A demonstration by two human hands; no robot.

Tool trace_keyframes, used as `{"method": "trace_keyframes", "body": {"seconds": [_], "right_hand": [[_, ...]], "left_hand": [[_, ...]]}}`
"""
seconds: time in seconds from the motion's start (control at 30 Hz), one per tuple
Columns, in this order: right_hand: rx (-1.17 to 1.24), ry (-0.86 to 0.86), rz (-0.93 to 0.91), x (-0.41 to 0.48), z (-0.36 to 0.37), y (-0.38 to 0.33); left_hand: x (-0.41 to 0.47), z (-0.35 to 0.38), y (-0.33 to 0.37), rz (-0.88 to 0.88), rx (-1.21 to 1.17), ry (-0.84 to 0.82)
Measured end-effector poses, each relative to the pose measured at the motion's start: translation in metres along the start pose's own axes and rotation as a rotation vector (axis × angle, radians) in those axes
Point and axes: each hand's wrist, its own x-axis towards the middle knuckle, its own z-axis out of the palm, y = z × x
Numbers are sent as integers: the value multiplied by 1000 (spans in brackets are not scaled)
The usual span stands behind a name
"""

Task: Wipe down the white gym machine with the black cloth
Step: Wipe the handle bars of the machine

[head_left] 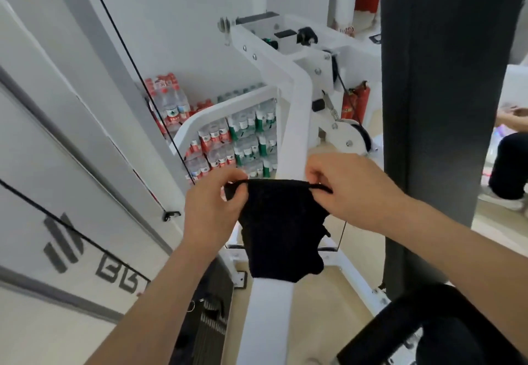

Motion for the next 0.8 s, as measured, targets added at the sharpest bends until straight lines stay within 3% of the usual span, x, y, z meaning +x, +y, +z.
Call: {"method": "trace_keyframes", "body": {"seconds": [0.07, 0.1, 0.17, 0.23, 0.37, 0.5, 0.57, 0.67, 0.8], "right_hand": [[-159, 17, -146, -25, 1, -16], [-204, -87, -147, -37, 3, -23], [-202, -399, -27, -53, 5, -30], [-32, -529, 103, -59, 1, -32], [184, -276, 167, -46, 7, -39], [402, -428, 287, -32, 27, -35], [637, -552, 441, -25, 22, -18], [869, -664, 634, -13, 20, 6], [1179, -514, 873, 16, 34, 24]], "left_hand": [[-29, -15, 1, 166, 95, 60], [-44, -20, -3, 182, 109, 62], [-72, -27, -12, 16, 20, -16], [-89, -34, -15, -226, -113, -108], [-83, -32, 13, -389, -226, -214], [-69, 7, 51, -233, -79, -593], [-60, 21, 54, -226, 119, -622], [-39, 39, 49, -238, 230, -574], [8, 71, 47, -245, 277, -546]]}}
